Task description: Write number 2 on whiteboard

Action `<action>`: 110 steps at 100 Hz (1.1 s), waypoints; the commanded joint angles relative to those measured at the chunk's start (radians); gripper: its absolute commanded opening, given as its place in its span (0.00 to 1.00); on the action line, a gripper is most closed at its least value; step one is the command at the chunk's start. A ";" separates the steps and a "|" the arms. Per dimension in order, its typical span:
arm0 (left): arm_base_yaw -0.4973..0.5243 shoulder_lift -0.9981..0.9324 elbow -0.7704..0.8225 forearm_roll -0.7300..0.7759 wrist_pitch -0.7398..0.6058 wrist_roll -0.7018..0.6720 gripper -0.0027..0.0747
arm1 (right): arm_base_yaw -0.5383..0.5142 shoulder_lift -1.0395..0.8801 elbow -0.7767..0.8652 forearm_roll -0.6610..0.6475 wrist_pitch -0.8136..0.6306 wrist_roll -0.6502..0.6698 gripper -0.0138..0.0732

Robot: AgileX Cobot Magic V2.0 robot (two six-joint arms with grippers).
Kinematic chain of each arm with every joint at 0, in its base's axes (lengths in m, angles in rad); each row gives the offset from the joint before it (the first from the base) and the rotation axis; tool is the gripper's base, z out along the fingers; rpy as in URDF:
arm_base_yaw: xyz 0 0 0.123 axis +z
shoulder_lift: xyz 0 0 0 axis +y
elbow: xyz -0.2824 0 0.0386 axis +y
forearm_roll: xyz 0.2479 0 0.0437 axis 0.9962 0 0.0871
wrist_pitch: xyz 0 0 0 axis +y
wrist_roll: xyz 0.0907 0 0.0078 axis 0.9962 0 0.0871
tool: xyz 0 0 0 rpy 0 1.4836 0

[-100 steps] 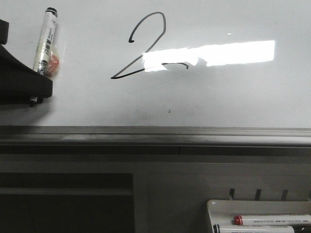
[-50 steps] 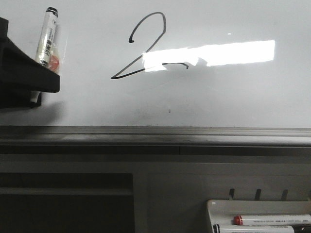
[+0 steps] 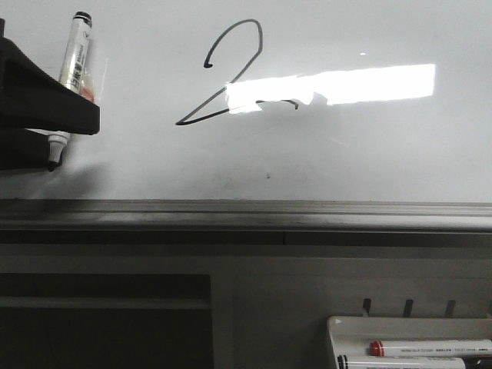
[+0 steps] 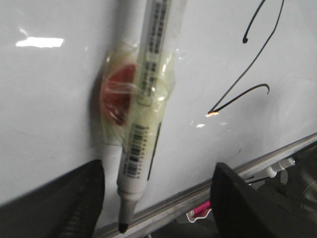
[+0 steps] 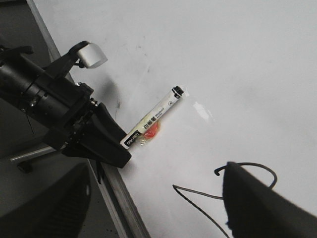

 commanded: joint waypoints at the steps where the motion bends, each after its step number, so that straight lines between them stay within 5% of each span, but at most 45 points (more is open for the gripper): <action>1: 0.043 -0.023 -0.020 -0.049 0.047 -0.002 0.60 | -0.008 -0.024 -0.031 0.005 -0.055 -0.005 0.72; 43: 0.155 -0.152 -0.020 0.109 0.199 -0.053 0.58 | -0.008 -0.024 -0.031 0.005 -0.055 -0.005 0.72; 52: 0.155 -0.185 -0.020 0.114 0.243 -0.053 0.46 | -0.008 -0.024 -0.031 0.005 -0.055 -0.005 0.72; 67: 0.155 -0.267 -0.020 0.115 0.249 -0.053 0.07 | -0.008 -0.024 -0.031 0.005 -0.044 -0.005 0.71; 74: 0.155 -0.316 -0.020 0.114 0.232 -0.050 0.01 | -0.008 -0.029 -0.031 0.005 -0.042 -0.005 0.58; 89: 0.155 -0.458 -0.020 0.114 0.134 -0.050 0.01 | -0.008 -0.066 -0.018 0.005 -0.043 -0.002 0.07; 110: 0.155 -0.700 -0.020 0.125 -0.089 -0.050 0.01 | -0.008 -0.219 0.109 0.005 -0.173 -0.002 0.08</action>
